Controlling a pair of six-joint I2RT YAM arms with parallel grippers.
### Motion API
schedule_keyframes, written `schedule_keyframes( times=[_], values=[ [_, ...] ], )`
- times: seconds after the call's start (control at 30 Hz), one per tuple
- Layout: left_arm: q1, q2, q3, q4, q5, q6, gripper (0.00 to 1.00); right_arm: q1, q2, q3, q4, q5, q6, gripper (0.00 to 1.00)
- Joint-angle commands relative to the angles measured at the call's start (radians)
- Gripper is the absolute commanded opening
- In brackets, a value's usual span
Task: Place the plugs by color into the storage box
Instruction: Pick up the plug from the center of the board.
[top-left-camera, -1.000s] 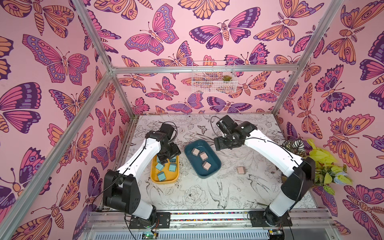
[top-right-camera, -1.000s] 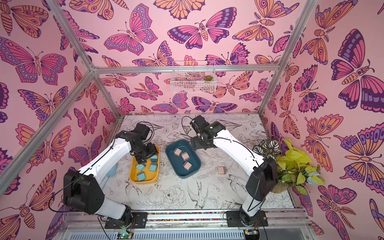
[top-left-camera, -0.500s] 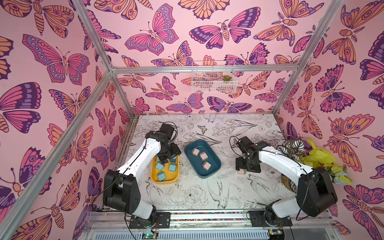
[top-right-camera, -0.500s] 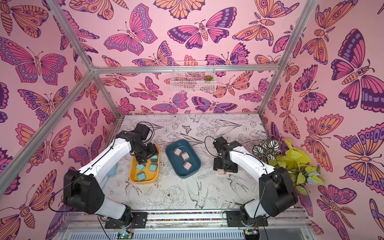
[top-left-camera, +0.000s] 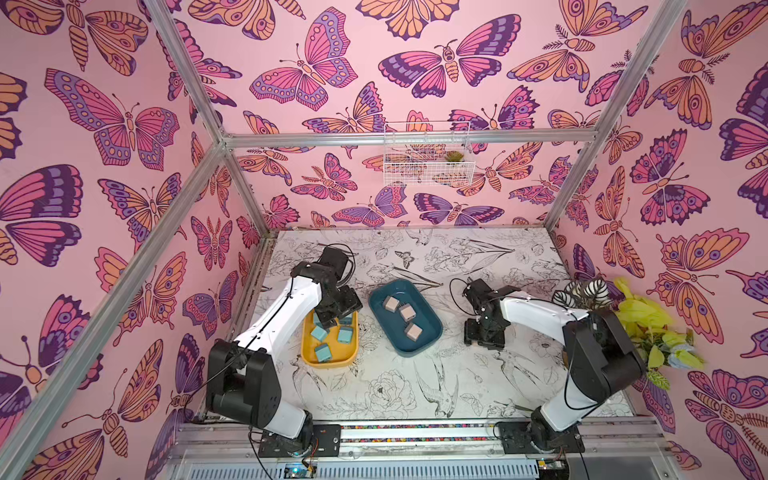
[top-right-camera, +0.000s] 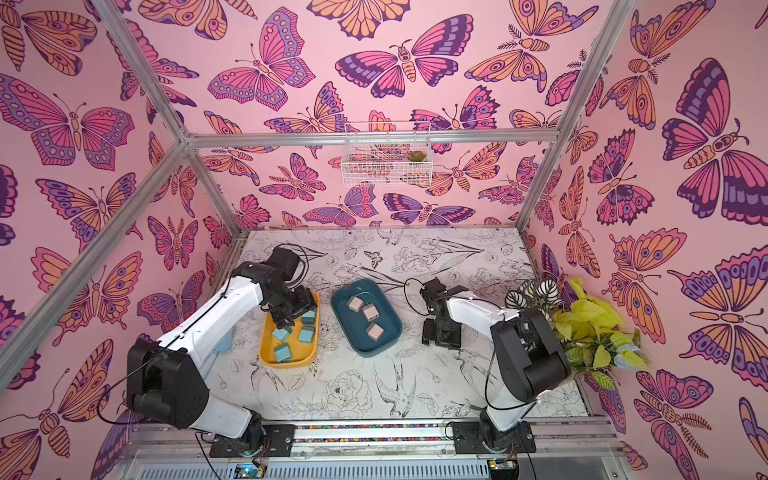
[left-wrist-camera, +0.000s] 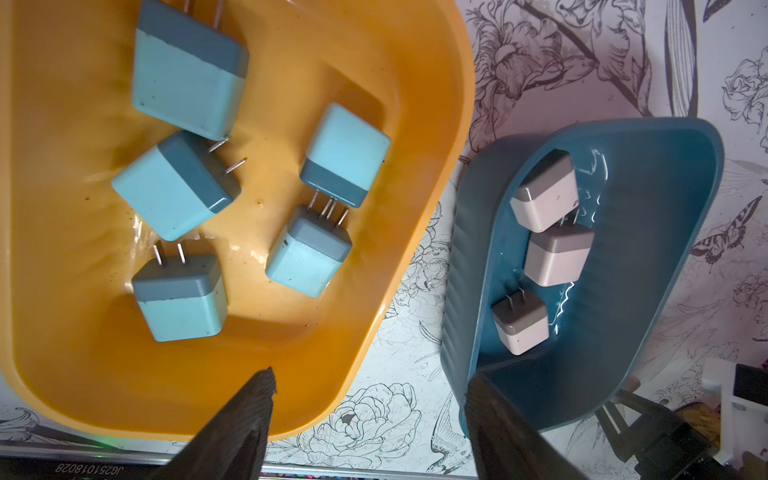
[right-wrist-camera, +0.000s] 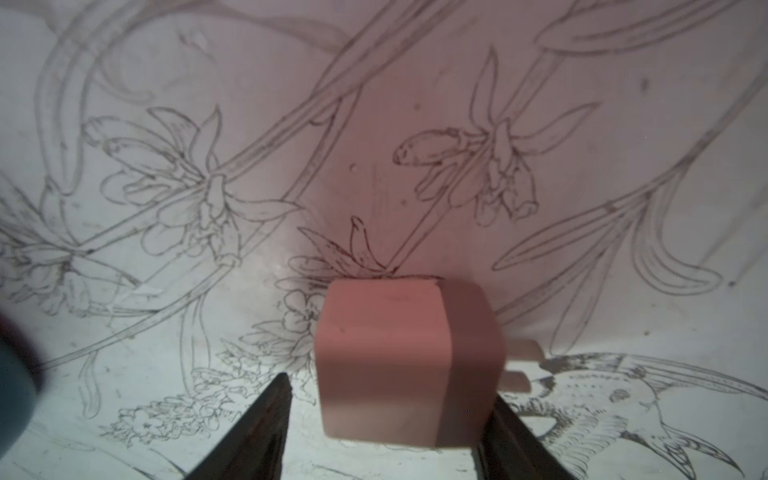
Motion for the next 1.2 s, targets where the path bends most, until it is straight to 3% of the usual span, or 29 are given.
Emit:
schedule_keyframes(
  times=[0.0, 0.2, 0.57, 0.67, 0.83, 0.97, 1.17],
  values=[
    [0.001, 0.003, -0.015, 0.001, 0.002, -0.006, 0.75, -0.010, 0.045, 0.050, 0.022, -0.011, -0.007, 0.67],
    [0.001, -0.011, -0.023, 0.001, -0.005, -0.007, 0.75, -0.020, 0.135, 0.169, -0.020, 0.021, -0.085, 0.68],
    [0.001, -0.003, -0.017, 0.000, 0.000, -0.009, 0.75, -0.052, 0.291, 0.406, -0.021, -0.087, -0.256, 0.71],
    [0.000, -0.007, -0.020, 0.001, -0.003, -0.011, 0.75, -0.051, 0.279, 0.420, -0.045, -0.066, -0.271, 0.71],
    [0.000, -0.003, -0.024, 0.001, -0.004, -0.021, 0.75, -0.052, 0.161, 0.354, -0.090, 0.018, -0.191, 0.81],
    [0.001, 0.012, -0.019, 0.003, -0.004, -0.028, 0.75, -0.049, 0.053, 0.255, -0.092, 0.032, -0.026, 0.85],
    [-0.015, 0.045, 0.023, 0.003, -0.006, -0.026, 0.75, -0.040, 0.078, 0.221, -0.052, 0.038, 0.107, 0.89]
  ],
)
